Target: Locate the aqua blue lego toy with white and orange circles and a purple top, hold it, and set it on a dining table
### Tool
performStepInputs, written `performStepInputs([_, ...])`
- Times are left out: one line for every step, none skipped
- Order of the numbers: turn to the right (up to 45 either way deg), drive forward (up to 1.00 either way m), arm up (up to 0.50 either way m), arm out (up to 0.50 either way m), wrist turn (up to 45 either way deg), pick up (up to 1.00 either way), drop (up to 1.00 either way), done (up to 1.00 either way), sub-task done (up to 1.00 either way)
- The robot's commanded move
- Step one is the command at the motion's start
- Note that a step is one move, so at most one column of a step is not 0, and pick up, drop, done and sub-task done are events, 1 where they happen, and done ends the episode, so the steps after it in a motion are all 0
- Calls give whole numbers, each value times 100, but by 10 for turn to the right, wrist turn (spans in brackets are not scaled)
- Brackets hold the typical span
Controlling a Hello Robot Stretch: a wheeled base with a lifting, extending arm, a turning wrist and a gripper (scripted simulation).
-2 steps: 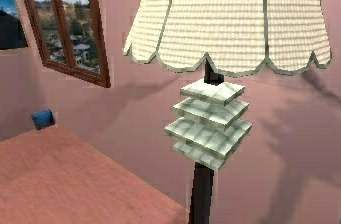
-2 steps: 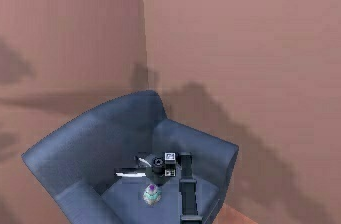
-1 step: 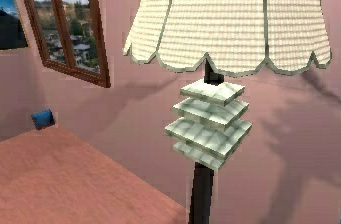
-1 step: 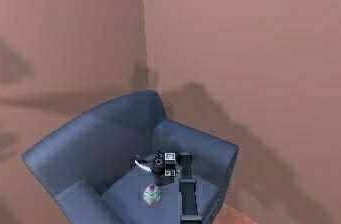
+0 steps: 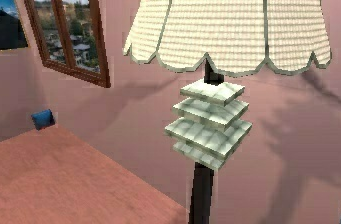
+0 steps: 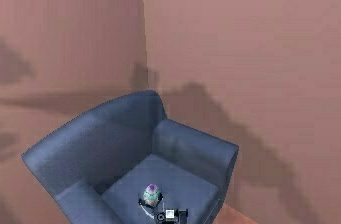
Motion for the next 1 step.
performStepInputs([0, 0, 0, 0, 0, 100, 0, 0, 0])
